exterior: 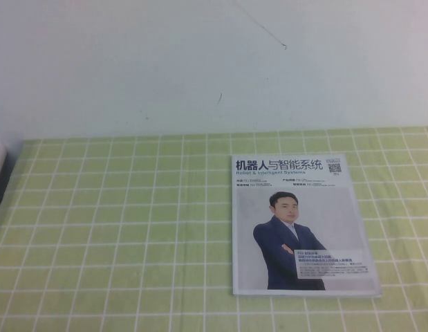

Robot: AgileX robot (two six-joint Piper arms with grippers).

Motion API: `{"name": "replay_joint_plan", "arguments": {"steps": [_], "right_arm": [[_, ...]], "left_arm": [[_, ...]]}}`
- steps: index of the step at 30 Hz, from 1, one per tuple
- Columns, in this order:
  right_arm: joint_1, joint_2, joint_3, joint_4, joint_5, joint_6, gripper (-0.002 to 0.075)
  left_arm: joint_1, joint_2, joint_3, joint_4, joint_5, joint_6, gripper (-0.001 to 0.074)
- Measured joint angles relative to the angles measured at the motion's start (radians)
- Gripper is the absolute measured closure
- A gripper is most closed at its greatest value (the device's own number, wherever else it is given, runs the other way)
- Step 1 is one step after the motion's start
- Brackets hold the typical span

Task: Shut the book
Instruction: 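Close the open booklet and leave it lying on the table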

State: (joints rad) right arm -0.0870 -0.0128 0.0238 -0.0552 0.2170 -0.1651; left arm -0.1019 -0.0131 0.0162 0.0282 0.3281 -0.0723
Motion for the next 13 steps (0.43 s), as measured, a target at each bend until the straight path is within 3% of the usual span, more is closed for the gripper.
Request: {"name": "replay_joint_plan", "arguments": {"steps": [3,13], "right_arm": [[0.027,0.000,0.002,0.013,0.104,-0.005,0.0727],[0.041,0.000,-0.002,0.030,0.124,-0.016,0.0727]], "left_arm": [[0.000,0.000,0.000,0.000,0.000,0.000,0.0738],[0.000,0.000,0.000,0.000,0.000,0.000,0.0738]]}}
